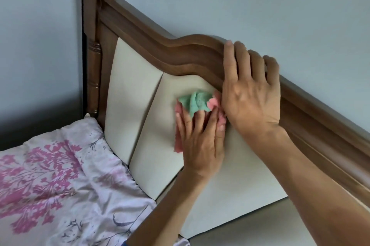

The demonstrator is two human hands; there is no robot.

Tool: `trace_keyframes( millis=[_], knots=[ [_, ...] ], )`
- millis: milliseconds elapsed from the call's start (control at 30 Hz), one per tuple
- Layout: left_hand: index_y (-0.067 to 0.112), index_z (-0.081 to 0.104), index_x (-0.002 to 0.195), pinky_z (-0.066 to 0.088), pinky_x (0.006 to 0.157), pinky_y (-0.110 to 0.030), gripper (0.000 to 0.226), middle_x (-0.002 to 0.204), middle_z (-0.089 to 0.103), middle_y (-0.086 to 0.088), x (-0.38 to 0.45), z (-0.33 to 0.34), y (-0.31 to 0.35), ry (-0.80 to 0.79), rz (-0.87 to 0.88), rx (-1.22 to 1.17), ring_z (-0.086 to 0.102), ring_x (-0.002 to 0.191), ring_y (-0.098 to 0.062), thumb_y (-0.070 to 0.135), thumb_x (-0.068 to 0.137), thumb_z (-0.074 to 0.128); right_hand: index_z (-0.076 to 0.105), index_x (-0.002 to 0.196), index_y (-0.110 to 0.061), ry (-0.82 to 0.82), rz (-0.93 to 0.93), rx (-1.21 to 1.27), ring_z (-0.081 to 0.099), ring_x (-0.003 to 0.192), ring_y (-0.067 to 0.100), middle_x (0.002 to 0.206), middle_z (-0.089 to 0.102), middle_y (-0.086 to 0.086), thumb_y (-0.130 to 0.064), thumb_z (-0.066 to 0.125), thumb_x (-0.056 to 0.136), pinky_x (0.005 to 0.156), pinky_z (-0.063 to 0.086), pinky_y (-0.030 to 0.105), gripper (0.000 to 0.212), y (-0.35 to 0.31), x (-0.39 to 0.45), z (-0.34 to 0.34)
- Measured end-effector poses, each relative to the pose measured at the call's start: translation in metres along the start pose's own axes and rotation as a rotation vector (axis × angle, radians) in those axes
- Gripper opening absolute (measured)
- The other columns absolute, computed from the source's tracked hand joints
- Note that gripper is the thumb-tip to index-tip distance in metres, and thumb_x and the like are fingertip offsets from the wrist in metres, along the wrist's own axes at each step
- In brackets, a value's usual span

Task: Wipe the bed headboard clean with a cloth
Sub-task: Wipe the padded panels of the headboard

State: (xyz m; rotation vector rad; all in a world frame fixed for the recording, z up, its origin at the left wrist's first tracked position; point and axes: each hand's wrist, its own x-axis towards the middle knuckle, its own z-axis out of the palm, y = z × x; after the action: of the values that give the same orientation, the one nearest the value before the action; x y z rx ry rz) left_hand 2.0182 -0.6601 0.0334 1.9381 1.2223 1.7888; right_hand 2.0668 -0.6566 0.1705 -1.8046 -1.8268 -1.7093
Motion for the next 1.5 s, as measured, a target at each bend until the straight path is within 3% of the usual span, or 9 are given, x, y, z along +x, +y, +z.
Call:
trace_keyframes(
  millis=[167,333,467,633,900,1067,1233,1367,1500],
  knots=[
    [0.002,0.033,0.151,0.012,0.124,-0.041,0.058,0.16,0.028,-0.014,0.066,-0.002,-0.022,0.142,-0.301,-0.132,0.02,0.151,-0.031,0.032,0.102,0.022,0.021,0.156,-0.01,-0.09,-0.096,0.018,0.021,0.148,0.041,0.162,0.019,0.02,-0.015,0.021,0.101,0.12,0.009,0.058,0.055,-0.003,-0.01,0.002],
    [-0.013,0.044,0.138,0.02,0.119,-0.056,0.047,0.149,0.038,-0.032,0.009,0.001,-0.049,0.184,-0.575,-0.24,0.033,0.142,-0.045,0.014,0.102,0.032,0.027,0.154,-0.009,-0.122,-0.204,0.032,0.008,0.152,0.036,0.165,0.009,0.017,-0.022,0.033,0.104,0.121,-0.006,0.053,0.051,-0.003,-0.01,0.001],
    [-0.006,0.058,0.108,0.03,0.108,-0.063,0.045,0.116,0.057,-0.03,-0.001,0.0,-0.051,0.117,-0.425,-0.134,0.049,0.116,-0.051,0.026,0.105,0.027,0.021,0.156,-0.005,-0.121,-0.27,0.018,0.011,0.153,0.033,0.164,0.019,0.014,-0.026,0.03,0.106,0.123,-0.006,0.051,0.055,-0.015,-0.013,0.006],
    [0.008,0.026,0.151,0.014,0.124,-0.042,0.047,0.16,0.023,-0.008,0.018,0.007,-0.066,0.219,-0.343,-0.288,0.018,0.151,-0.025,0.022,0.106,0.026,0.028,0.153,-0.007,-0.178,-0.191,0.119,0.014,0.152,0.036,0.163,0.014,0.022,-0.024,0.029,0.105,0.125,0.007,0.051,0.051,-0.042,-0.023,0.007],
    [-0.005,0.022,0.152,0.021,0.122,-0.044,0.052,0.16,0.026,-0.02,-0.131,0.046,-0.205,0.252,-1.272,-0.573,0.027,0.147,-0.032,0.024,0.109,0.026,0.017,0.157,-0.01,-0.116,-0.08,0.089,0.009,0.15,0.044,0.166,0.012,0.008,-0.031,0.019,0.108,0.119,-0.003,0.057,0.053,-0.076,-0.035,0.03],
    [0.012,0.018,0.156,0.023,0.121,-0.047,0.065,0.161,0.026,-0.012,-0.153,0.062,-0.248,0.174,-1.53,-0.509,0.029,0.147,-0.029,0.052,0.104,0.013,0.024,0.154,-0.01,-0.05,-0.034,0.12,0.021,0.147,0.047,0.164,0.021,0.008,-0.03,0.021,0.107,0.117,0.015,0.067,0.051,-0.082,-0.034,0.044],
    [-0.006,0.024,0.148,0.022,0.119,-0.054,0.055,0.153,0.033,-0.027,-0.117,0.05,-0.199,0.302,-1.21,-0.518,0.033,0.142,-0.038,0.031,0.107,0.023,0.029,0.154,-0.012,-0.04,-0.027,0.056,0.023,0.147,0.045,0.163,0.026,0.005,-0.03,0.024,0.108,0.119,0.008,0.058,0.05,-0.083,-0.038,0.034],
    [0.016,0.017,0.157,0.003,0.125,-0.034,0.069,0.163,0.014,0.008,-0.079,0.038,-0.154,0.245,-0.868,-0.48,0.01,0.15,-0.002,0.051,0.098,0.021,0.033,0.153,-0.01,-0.05,-0.051,0.041,0.027,0.146,0.042,0.161,0.031,0.006,-0.031,0.027,0.108,0.119,0.012,0.057,0.05,-0.083,-0.034,0.029],
    [0.013,0.023,0.156,0.016,0.123,-0.05,0.065,0.164,0.022,-0.005,-0.079,0.037,-0.166,0.233,-0.73,-0.523,0.019,0.151,-0.018,0.045,0.1,0.026,0.032,0.153,-0.008,-0.037,-0.065,0.054,0.027,0.146,0.041,0.16,0.032,0.008,-0.031,0.027,0.109,0.119,0.014,0.056,0.05,-0.084,-0.039,0.033]
  ],
)
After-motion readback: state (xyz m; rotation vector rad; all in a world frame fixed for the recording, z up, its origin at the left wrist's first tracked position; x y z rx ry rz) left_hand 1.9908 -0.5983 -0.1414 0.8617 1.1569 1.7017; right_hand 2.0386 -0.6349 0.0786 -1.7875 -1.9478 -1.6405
